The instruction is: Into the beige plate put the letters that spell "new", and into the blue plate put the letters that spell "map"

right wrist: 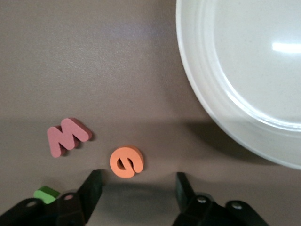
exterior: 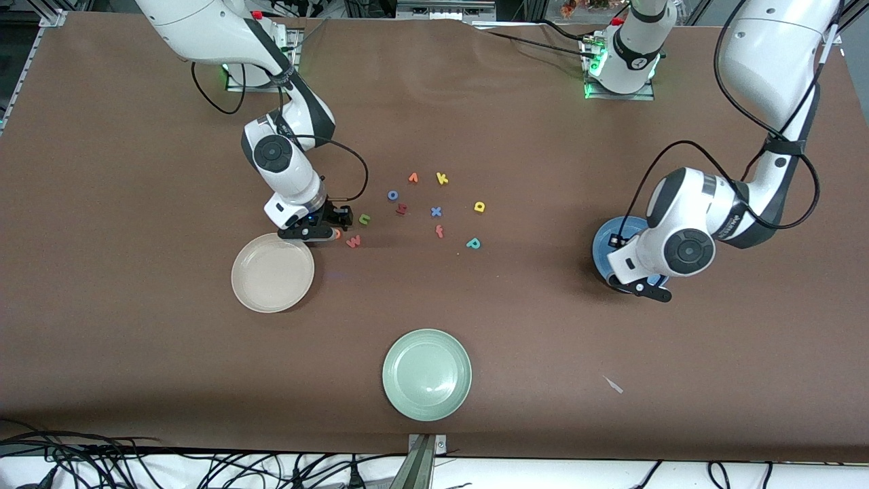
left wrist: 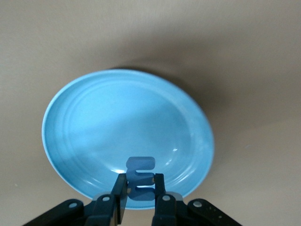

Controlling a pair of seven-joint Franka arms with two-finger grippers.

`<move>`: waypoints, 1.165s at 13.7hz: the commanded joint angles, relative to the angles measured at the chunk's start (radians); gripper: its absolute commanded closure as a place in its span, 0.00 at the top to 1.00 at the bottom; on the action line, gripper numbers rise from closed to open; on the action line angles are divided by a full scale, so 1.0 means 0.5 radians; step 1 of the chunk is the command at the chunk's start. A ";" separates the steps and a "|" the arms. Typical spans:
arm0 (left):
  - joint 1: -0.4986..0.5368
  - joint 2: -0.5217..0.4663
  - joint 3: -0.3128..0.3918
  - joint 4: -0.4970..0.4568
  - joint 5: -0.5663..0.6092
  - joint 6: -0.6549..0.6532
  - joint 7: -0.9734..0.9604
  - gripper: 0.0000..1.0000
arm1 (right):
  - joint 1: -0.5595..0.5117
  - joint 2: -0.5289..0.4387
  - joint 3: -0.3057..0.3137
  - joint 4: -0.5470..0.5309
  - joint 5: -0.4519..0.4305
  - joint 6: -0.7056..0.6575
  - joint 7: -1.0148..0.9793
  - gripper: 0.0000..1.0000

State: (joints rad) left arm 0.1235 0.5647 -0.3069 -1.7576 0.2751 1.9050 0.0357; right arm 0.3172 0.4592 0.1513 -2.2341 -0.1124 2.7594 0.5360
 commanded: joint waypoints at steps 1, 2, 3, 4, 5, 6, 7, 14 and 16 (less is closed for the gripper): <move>0.054 0.046 -0.021 0.002 0.017 -0.006 0.134 0.93 | 0.007 0.045 -0.002 0.075 -0.082 0.013 0.005 0.70; 0.051 0.033 -0.024 0.012 -0.025 -0.018 0.092 1.00 | 0.007 0.060 -0.002 0.084 -0.085 0.010 -0.001 0.70; 0.048 0.024 -0.030 0.033 -0.105 -0.021 -0.021 1.00 | 0.007 0.078 -0.002 0.111 -0.103 0.010 -0.013 0.70; 0.026 0.009 -0.049 0.036 -0.181 -0.018 -0.174 1.00 | 0.010 0.097 -0.002 0.136 -0.116 0.010 -0.010 0.70; -0.007 0.006 -0.088 0.039 -0.209 -0.006 -0.361 1.00 | 0.010 0.118 -0.002 0.151 -0.122 0.010 -0.010 0.70; -0.029 0.009 -0.116 0.064 -0.225 0.000 -0.554 1.00 | 0.010 0.125 -0.002 0.152 -0.122 0.013 -0.007 0.70; -0.063 0.021 -0.165 0.097 -0.246 0.006 -0.720 1.00 | 0.010 0.125 -0.002 0.152 -0.134 0.013 -0.007 0.70; -0.314 -0.022 -0.352 -0.141 -0.314 0.481 -1.460 1.00 | 0.010 0.119 -0.002 0.130 -0.153 0.013 0.008 0.36; -0.321 -0.089 -0.438 -0.352 -0.305 0.739 -1.577 1.00 | 0.010 0.109 -0.002 0.127 -0.153 0.010 0.002 0.31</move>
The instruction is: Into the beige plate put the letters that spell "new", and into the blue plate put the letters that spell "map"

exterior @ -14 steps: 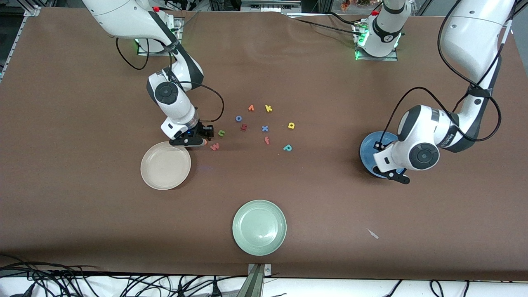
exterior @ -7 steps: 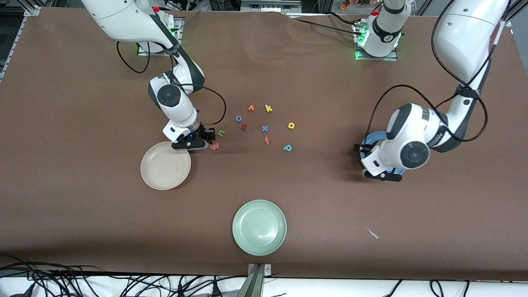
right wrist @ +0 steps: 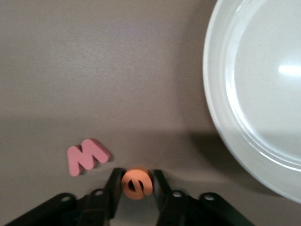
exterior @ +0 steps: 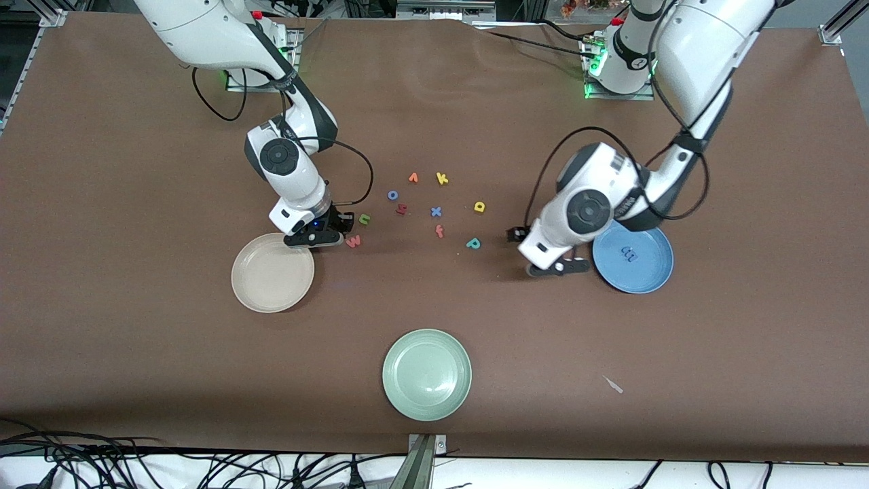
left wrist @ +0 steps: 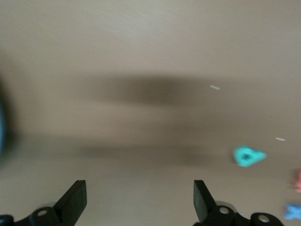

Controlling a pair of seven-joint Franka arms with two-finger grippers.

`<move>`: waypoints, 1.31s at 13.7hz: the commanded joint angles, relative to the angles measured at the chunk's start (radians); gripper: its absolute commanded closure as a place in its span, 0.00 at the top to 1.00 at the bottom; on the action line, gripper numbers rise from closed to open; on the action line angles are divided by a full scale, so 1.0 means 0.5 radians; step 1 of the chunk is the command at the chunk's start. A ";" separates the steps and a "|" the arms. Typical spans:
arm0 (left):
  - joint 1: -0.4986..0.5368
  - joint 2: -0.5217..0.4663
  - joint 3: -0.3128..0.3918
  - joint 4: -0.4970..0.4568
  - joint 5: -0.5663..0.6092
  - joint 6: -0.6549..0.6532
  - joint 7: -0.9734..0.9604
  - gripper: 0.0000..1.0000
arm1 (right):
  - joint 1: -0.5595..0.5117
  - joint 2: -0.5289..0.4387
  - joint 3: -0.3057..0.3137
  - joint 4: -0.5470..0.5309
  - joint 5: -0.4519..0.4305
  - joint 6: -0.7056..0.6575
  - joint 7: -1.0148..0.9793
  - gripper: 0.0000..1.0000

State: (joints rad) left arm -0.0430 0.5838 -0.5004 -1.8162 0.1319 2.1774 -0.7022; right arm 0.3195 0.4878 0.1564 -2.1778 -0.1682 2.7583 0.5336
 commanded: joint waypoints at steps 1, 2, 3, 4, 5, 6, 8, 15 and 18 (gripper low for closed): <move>-0.036 -0.170 -0.067 -0.352 -0.015 0.332 -0.175 1.00 | 0.005 0.043 -0.012 0.011 -0.041 0.012 -0.002 0.31; -0.104 -0.201 -0.064 -0.453 0.027 0.458 -0.261 1.00 | 0.005 0.028 -0.012 0.008 -0.041 0.009 -0.009 0.31; -0.141 -0.207 -0.067 -0.518 0.137 0.547 -0.395 1.00 | 0.005 0.006 -0.012 0.008 -0.041 -0.028 -0.009 0.31; -0.174 -0.192 -0.070 -0.525 0.266 0.557 -0.545 1.00 | 0.002 -0.024 -0.012 0.014 -0.041 -0.089 -0.021 0.31; -0.245 -0.165 -0.070 -0.531 0.391 0.560 -0.711 0.98 | -0.010 -0.076 -0.012 0.017 -0.041 -0.156 -0.033 0.31; -0.276 -0.125 -0.070 -0.528 0.490 0.563 -0.843 0.95 | -0.025 -0.125 -0.012 0.030 -0.041 -0.254 -0.073 0.31; -0.303 -0.073 -0.076 -0.516 0.595 0.566 -0.964 0.88 | -0.111 -0.230 -0.012 0.048 -0.026 -0.420 -0.217 0.31; -0.399 0.035 -0.064 -0.442 0.595 0.609 -1.065 0.71 | -0.445 -0.304 -0.012 0.064 -0.020 -0.534 -0.757 0.32; -0.426 0.066 -0.058 -0.405 0.595 0.609 -1.075 0.65 | -0.461 -0.285 -0.012 0.060 -0.013 -0.516 -0.751 0.50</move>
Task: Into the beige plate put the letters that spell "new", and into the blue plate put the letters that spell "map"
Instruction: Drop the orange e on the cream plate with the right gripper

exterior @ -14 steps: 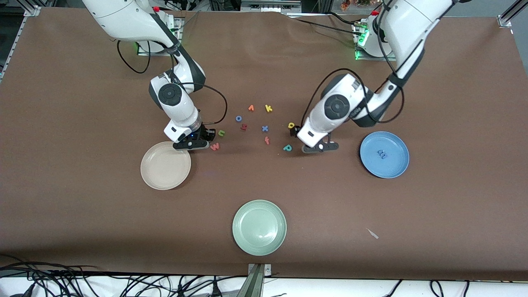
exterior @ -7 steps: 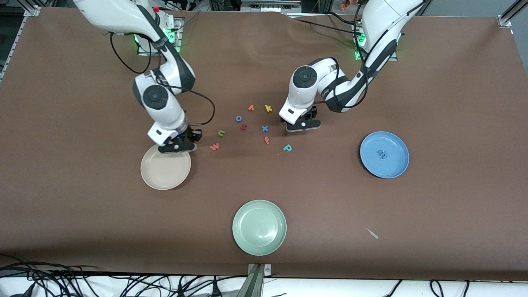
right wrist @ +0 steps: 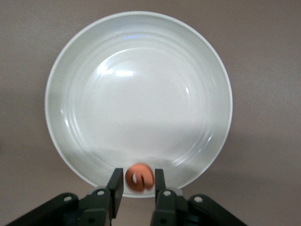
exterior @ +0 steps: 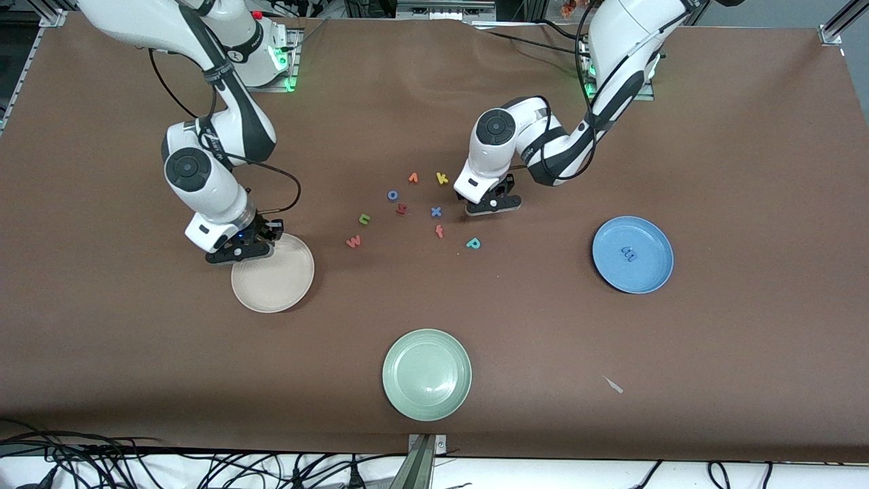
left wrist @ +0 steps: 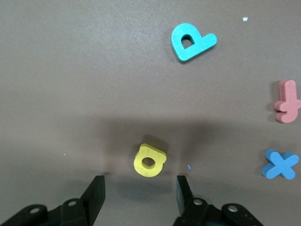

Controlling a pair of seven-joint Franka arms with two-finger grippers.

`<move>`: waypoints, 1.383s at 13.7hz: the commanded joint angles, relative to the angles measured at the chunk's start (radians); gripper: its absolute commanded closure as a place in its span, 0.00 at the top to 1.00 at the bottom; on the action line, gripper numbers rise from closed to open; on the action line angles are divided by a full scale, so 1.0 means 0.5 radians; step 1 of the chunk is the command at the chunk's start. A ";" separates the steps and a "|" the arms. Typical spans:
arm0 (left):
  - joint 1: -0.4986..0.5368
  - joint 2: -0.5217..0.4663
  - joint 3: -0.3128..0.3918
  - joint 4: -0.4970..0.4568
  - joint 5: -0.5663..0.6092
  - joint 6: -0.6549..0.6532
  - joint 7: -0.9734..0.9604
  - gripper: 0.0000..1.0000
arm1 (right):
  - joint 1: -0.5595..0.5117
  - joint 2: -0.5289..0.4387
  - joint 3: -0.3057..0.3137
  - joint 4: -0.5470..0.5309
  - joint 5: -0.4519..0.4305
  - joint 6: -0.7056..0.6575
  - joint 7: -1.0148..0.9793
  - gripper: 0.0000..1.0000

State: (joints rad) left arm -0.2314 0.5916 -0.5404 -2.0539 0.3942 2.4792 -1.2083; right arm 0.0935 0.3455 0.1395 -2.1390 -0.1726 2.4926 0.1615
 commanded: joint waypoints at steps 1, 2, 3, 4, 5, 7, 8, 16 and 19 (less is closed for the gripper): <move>-0.050 0.059 0.028 0.073 0.071 0.006 -0.062 0.64 | -0.009 -0.001 0.025 -0.017 -0.004 0.016 0.020 0.57; -0.053 0.062 0.028 0.089 0.071 0.006 -0.062 0.62 | -0.006 -0.001 0.028 -0.017 -0.001 0.016 0.066 0.63; -0.053 0.068 0.028 0.092 0.074 0.006 -0.062 0.60 | -0.006 -0.001 0.052 -0.017 -0.004 0.016 0.130 0.65; -0.053 0.071 0.031 0.092 0.074 0.006 -0.062 0.58 | -0.006 -0.001 0.098 -0.014 -0.001 0.013 0.207 0.65; -0.053 0.072 0.044 0.092 0.095 0.006 -0.062 0.57 | -0.003 0.005 0.150 -0.008 -0.001 0.012 0.335 0.65; -0.050 0.078 0.056 0.092 0.153 0.006 -0.062 0.54 | 0.015 0.057 0.264 0.050 -0.001 0.009 0.578 0.65; -0.050 0.087 0.056 0.092 0.157 0.006 -0.065 0.53 | 0.046 0.094 0.294 0.081 -0.001 0.009 0.694 0.65; -0.053 0.105 0.059 0.110 0.166 0.006 -0.090 0.26 | 0.362 0.410 0.295 0.385 -0.029 0.019 1.284 0.65; -0.031 0.075 0.053 0.116 0.181 -0.031 -0.087 0.20 | 0.365 0.462 0.286 0.385 -0.078 0.089 1.297 0.65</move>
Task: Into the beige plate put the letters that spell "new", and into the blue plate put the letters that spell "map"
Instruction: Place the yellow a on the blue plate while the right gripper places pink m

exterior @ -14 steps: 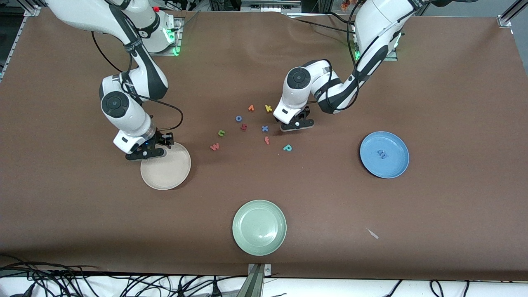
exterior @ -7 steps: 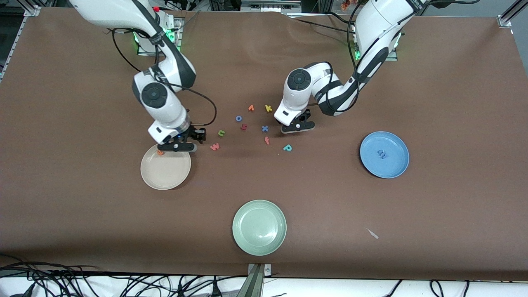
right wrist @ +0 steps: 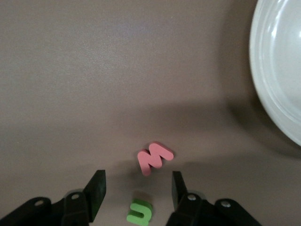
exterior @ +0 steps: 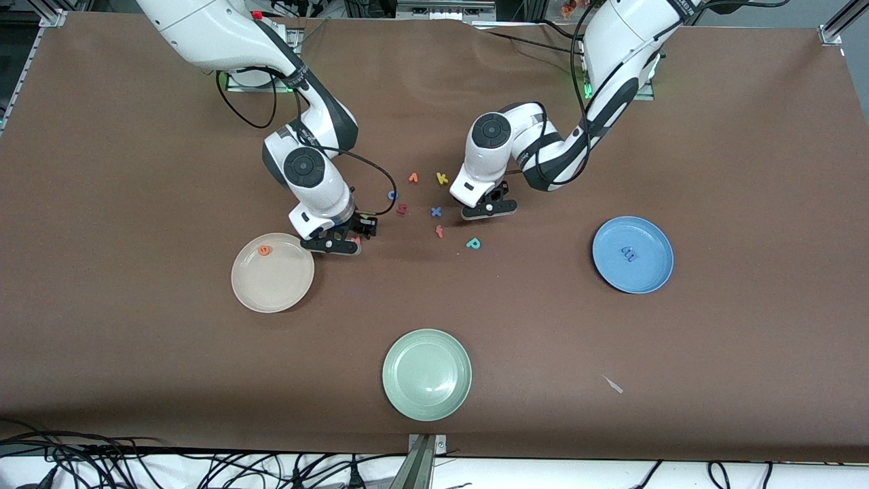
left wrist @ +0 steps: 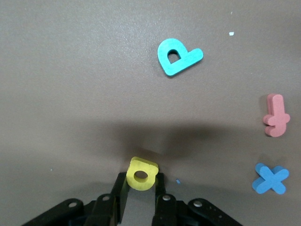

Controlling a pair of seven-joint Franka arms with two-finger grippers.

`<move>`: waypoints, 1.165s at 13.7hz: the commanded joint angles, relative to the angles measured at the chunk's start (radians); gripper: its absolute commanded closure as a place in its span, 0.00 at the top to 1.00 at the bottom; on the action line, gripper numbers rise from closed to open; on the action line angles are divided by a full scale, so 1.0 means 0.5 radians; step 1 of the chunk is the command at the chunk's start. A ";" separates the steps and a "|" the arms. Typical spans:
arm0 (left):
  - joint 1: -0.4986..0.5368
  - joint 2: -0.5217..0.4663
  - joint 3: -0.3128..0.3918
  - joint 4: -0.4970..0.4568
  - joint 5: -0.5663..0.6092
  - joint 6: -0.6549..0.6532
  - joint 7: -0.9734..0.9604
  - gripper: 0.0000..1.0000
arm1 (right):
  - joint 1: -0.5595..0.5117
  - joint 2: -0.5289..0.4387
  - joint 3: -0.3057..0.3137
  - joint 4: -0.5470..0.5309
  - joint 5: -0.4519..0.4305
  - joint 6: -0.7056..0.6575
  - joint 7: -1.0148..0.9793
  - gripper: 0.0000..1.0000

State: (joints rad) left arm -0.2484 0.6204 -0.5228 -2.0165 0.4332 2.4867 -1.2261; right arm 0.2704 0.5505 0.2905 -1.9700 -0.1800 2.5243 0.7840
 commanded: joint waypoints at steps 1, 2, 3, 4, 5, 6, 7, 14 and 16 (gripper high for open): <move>0.015 -0.001 0.015 0.045 0.103 -0.055 -0.042 0.17 | 0.011 0.068 -0.023 0.047 -0.079 0.053 0.052 0.65; 0.027 -0.020 0.015 0.048 0.103 -0.107 -0.033 0.15 | 0.011 0.077 -0.038 0.044 -0.094 0.075 0.052 0.65; 0.030 -0.020 0.012 0.090 0.103 -0.171 -0.027 0.13 | 0.011 0.080 -0.041 0.038 -0.109 0.078 0.052 0.65; 0.030 -0.020 0.009 0.130 0.097 -0.266 -0.018 0.12 | 0.011 0.083 -0.044 0.032 -0.118 0.081 0.055 0.65; 0.037 -0.020 0.002 0.194 0.070 -0.380 0.046 0.11 | 0.011 0.089 -0.047 0.028 -0.119 0.084 0.055 0.65; 0.055 -0.020 -0.007 0.259 0.018 -0.539 0.144 0.10 | 0.011 0.092 -0.047 0.028 -0.119 0.090 0.055 0.65; 0.064 -0.020 -0.004 0.329 -0.019 -0.710 0.321 0.09 | 0.011 0.099 -0.047 0.025 -0.119 0.099 0.055 0.65; 0.518 -0.047 -0.001 0.514 -0.026 -1.245 1.426 0.09 | 0.011 0.129 -0.059 -0.021 -0.122 0.225 0.055 0.34; 0.689 -0.047 -0.001 0.514 -0.020 -1.273 1.723 0.09 | 0.008 0.132 -0.059 -0.027 -0.125 0.225 0.052 0.26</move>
State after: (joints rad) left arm 0.0347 0.6174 -0.5133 -1.7561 0.4416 1.8798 -0.5005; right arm 0.2703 0.5986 0.2671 -1.9751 -0.2202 2.6041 0.7884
